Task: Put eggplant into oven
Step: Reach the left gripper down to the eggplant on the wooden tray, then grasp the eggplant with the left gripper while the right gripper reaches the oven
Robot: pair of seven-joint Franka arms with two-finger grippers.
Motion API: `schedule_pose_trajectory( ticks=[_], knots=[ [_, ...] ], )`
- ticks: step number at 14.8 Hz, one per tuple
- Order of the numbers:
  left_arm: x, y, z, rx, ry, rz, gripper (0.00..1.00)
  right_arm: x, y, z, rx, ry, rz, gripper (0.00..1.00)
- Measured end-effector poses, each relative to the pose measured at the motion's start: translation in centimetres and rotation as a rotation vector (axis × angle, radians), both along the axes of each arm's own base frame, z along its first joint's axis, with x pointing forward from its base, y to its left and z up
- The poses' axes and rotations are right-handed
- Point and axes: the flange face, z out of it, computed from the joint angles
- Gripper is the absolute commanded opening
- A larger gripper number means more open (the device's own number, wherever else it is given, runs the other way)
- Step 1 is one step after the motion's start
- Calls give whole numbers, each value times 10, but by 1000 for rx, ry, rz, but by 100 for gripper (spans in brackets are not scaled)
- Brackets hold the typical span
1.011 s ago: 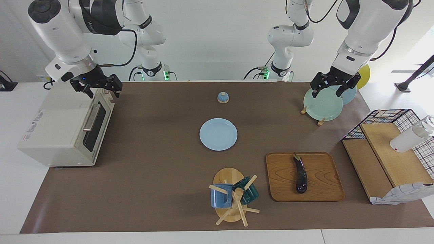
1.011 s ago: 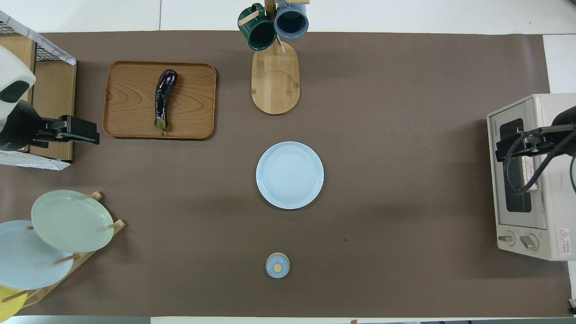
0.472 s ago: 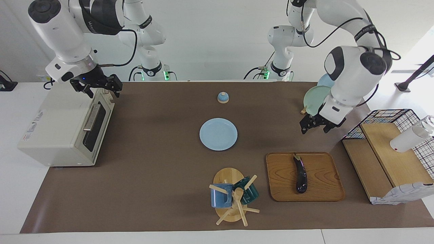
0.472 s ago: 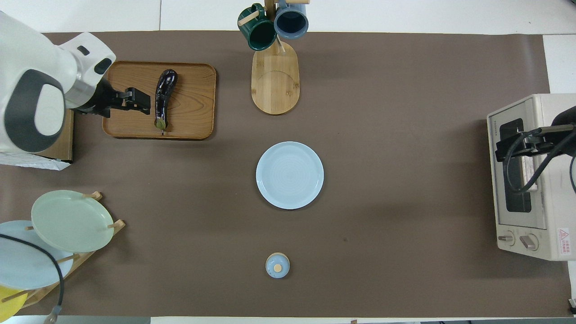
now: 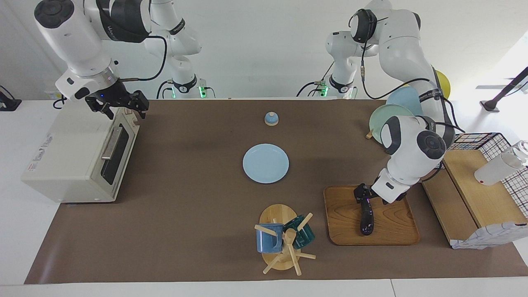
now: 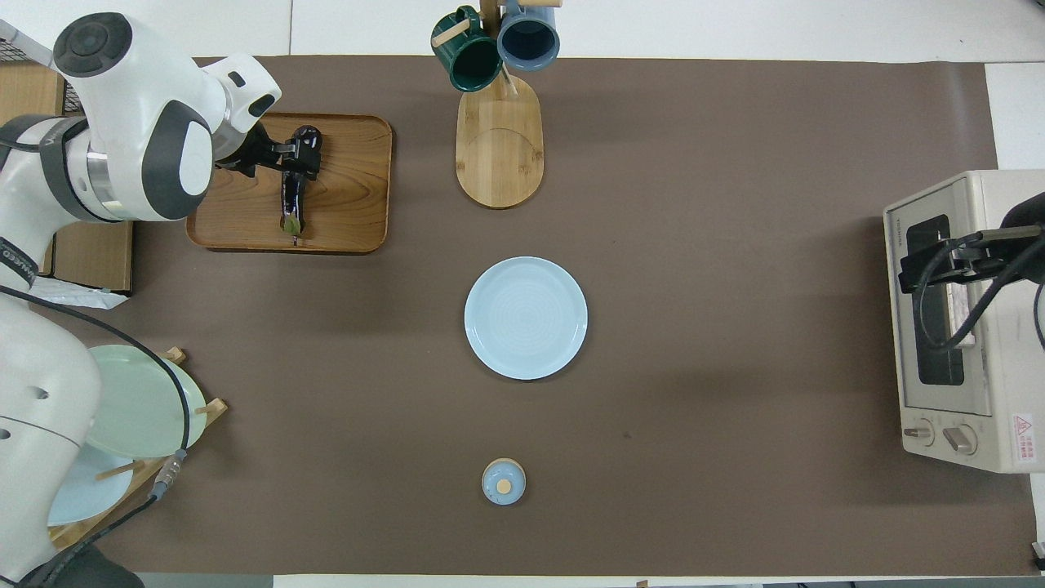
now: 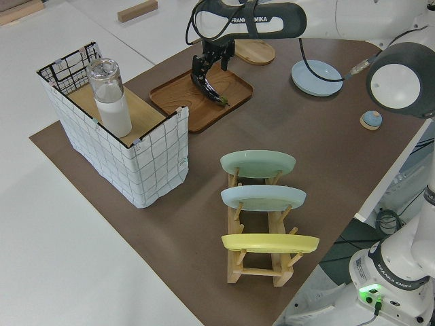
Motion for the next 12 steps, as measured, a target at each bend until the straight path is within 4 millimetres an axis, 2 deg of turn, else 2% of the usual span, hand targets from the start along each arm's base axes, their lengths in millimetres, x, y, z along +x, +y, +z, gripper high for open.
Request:
schedule_pose_trajectory(
  ticks=[6,9,10,11,12],
  knots=[
    [9,-2,-16,-6,-62,-38,100,0,0,0,0,0,0,100],
    [4,-5,-35,-2,-56,-75,100,0,-4,0,0,1,-7,100],
    [2,-8,-39,-1,-53,-83,100,-1,-8,-1,0,2,-14,89],
    [1,-11,-42,-1,-53,-89,100,-1,-12,-2,0,1,-21,59],
    [0,-13,-43,-1,-54,-93,100,1,-14,-3,0,-13,-25,44]
  ],
)
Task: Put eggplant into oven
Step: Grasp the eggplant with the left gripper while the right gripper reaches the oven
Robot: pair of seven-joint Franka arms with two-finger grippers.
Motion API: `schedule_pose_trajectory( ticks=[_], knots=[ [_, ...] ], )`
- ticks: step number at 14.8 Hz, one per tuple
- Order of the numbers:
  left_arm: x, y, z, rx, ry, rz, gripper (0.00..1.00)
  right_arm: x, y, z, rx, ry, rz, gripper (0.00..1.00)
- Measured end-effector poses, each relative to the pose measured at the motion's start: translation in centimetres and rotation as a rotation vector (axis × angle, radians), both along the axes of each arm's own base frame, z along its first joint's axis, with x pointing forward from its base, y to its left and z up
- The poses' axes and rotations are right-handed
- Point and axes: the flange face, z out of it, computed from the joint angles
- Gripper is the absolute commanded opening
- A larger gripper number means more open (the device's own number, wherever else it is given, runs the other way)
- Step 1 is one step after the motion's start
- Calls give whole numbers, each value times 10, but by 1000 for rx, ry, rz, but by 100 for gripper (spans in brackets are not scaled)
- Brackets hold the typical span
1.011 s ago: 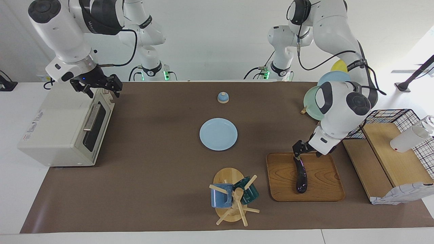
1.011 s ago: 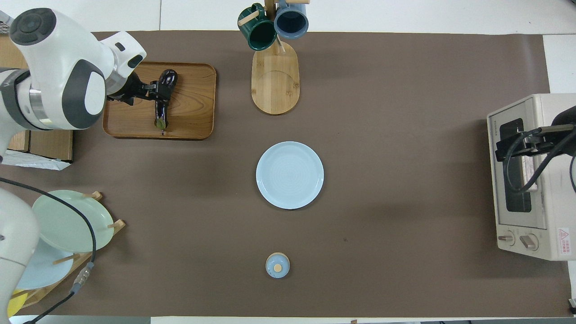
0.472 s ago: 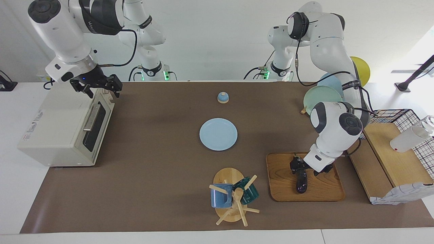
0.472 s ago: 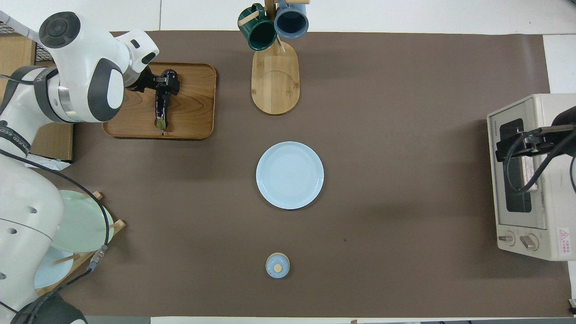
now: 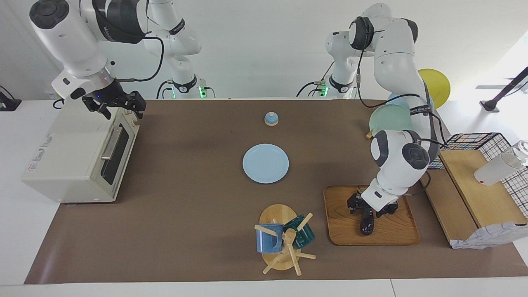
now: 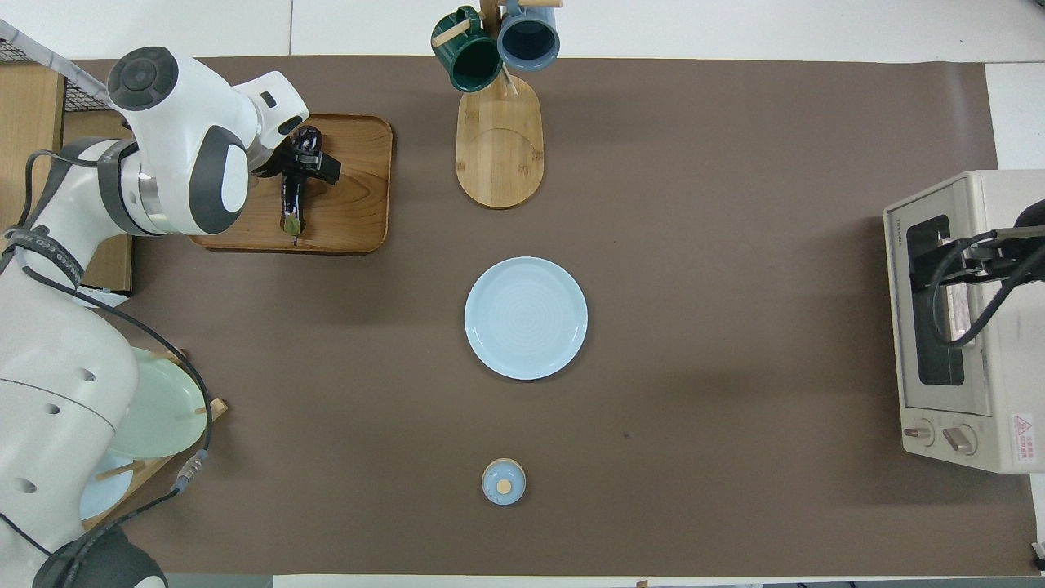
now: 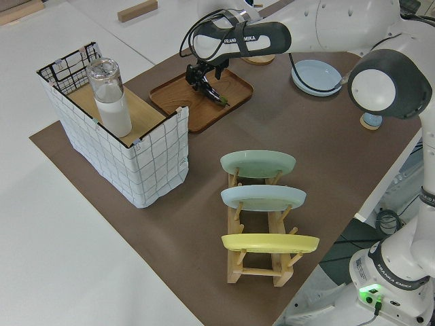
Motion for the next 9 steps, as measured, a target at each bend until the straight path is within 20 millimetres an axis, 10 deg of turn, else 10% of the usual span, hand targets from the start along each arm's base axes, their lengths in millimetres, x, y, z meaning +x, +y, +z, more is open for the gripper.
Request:
schedule_pose_trajectory(
  ticks=[2,7,9],
  knots=[
    [-1,-2,-1,1,-1,-9,77,8,0,-6,-3,-61,5,0],
    [-1,2,-4,6,0,-23,0,3,9,-27,-1,-58,22,0],
    [0,7,-4,7,-1,-20,0,0,9,-28,-1,-60,21,0]
  ],
)
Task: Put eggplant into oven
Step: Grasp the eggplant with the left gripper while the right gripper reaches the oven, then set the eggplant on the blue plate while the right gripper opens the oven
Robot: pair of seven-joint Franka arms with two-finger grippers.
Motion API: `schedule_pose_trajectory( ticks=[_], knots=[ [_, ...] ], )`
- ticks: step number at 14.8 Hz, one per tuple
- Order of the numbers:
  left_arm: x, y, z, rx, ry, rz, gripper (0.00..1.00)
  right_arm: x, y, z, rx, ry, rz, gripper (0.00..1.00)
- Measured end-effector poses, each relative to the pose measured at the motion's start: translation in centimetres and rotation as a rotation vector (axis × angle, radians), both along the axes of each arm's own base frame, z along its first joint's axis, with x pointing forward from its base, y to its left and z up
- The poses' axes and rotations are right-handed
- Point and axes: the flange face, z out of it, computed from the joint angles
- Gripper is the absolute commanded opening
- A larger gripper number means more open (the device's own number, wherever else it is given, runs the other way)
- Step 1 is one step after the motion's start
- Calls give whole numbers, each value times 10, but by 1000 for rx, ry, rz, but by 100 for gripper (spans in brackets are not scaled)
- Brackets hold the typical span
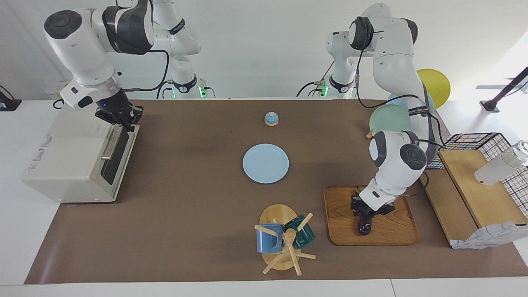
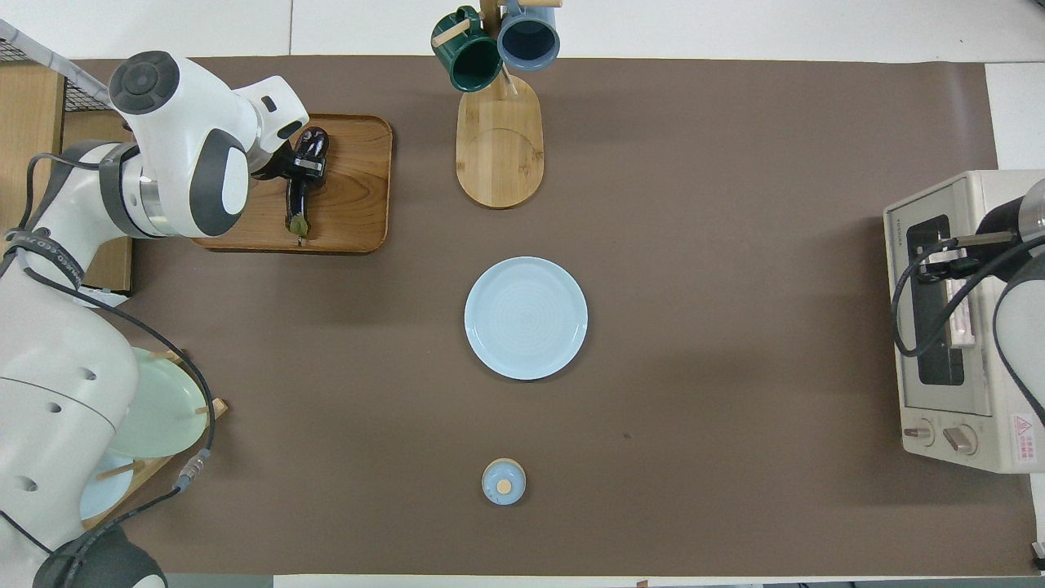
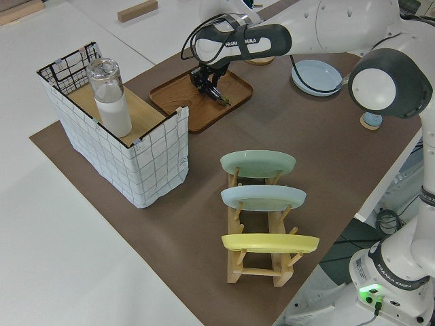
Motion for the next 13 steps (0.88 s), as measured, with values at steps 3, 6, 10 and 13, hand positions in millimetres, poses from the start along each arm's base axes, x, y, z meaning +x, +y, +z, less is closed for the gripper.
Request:
schedule_pose_trajectory(
  ticks=[3,6,10,13],
  knots=[
    [2,8,2,-2,-2,11,0,2,-5,-9,-19,-12,-1,0],
    [-2,3,32,-61,12,59,0,7,-19,-32,-96,-2,11,0],
    [-52,-21,122,-110,77,153,0,3,-44,-60,-146,25,-4,0],
    [-119,-88,144,-114,127,199,0,1,-46,-67,-167,43,5,0]
  ],
)
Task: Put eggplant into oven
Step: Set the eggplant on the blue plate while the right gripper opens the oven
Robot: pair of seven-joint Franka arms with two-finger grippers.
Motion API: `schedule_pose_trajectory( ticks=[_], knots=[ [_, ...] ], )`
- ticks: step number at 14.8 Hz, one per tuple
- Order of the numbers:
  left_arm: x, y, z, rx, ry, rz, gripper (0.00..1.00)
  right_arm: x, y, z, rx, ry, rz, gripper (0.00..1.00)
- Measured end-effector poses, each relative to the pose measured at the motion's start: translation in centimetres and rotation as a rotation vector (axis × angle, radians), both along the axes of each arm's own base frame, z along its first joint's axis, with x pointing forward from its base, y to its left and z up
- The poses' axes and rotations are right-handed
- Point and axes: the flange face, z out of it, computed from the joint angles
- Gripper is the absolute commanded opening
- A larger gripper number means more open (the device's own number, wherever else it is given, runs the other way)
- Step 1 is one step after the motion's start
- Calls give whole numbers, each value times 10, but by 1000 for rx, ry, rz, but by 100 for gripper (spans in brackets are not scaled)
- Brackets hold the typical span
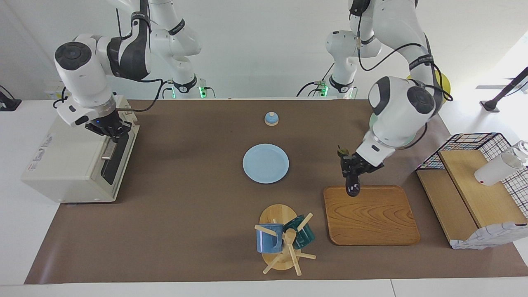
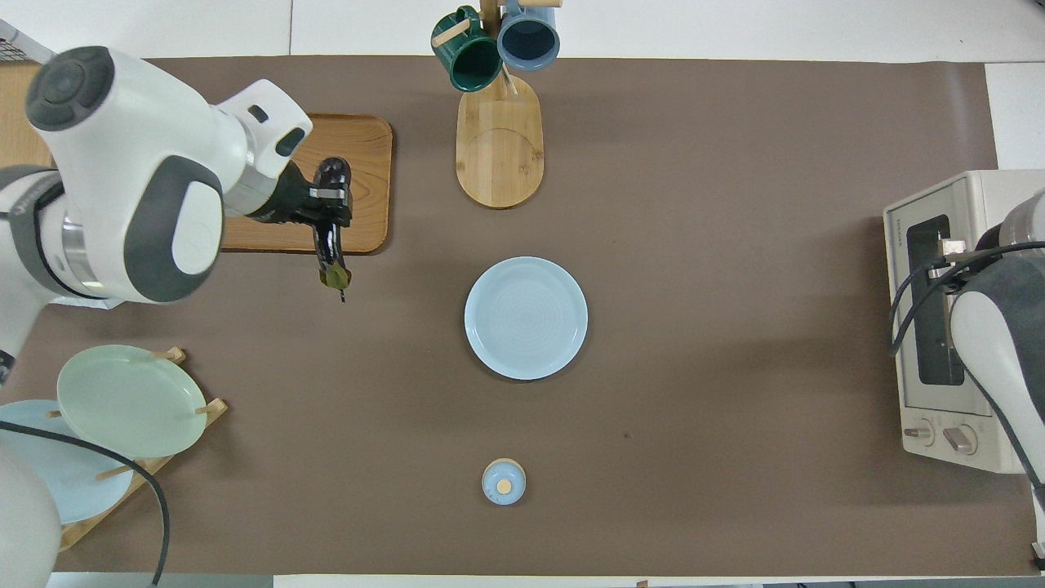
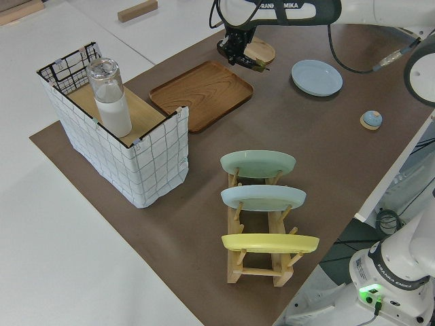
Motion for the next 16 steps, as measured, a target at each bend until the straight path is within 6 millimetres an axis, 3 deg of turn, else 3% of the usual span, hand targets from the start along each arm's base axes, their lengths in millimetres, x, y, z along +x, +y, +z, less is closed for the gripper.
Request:
schedule_pose_trajectory(
  ticks=[4,8,11,14,16],
  knots=[
    [-68,-99,-15,-25,-2,22,0,-3,-2,-7,-24,24,41,0],
    [-116,-169,-53,-77,-80,57,0,-4,-8,-9,-31,31,70,0],
    [-133,-197,-90,-77,-80,56,0,-3,-8,-15,-36,29,99,0],
    [-138,-209,-119,-62,-67,56,0,-4,-8,-17,-37,25,105,0],
    [-138,-210,-128,-59,-65,59,0,-5,-5,-19,-36,20,113,0]
  ],
)
